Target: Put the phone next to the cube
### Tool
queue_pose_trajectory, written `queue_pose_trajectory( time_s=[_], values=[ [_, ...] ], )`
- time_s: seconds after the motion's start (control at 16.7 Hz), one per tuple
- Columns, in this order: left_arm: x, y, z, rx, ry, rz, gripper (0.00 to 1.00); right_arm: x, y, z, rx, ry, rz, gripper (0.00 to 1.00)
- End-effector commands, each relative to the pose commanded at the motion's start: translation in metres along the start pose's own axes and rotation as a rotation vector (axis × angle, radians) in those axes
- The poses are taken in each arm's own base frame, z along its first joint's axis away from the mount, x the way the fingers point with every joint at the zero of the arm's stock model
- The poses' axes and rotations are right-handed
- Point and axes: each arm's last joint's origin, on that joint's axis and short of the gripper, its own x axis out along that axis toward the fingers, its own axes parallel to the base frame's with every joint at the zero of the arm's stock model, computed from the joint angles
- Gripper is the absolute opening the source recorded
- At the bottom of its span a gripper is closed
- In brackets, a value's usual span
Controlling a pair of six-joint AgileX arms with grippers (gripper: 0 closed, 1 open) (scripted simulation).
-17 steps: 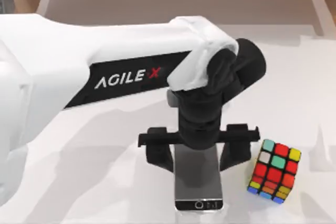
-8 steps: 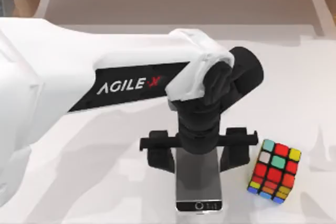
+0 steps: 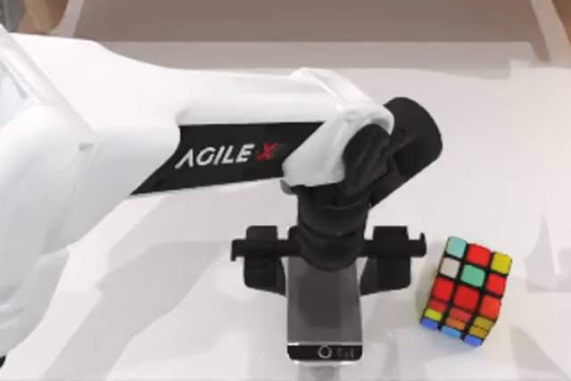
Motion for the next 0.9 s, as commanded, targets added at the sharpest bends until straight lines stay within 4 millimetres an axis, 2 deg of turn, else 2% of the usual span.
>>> queue_pose_trajectory(
  time_s=[0.12, 0.9],
  values=[
    [0.0, 0.0, 0.0, 0.0, 0.0, 0.0, 0.0, 0.0, 0.0, 0.0, 0.0, 0.0, 0.0, 1.0],
    [0.0, 0.0, 0.0, 0.0, 0.0, 0.0, 0.98, 0.0, 0.0, 0.0, 0.0, 0.0, 0.0, 1.0]
  ],
)
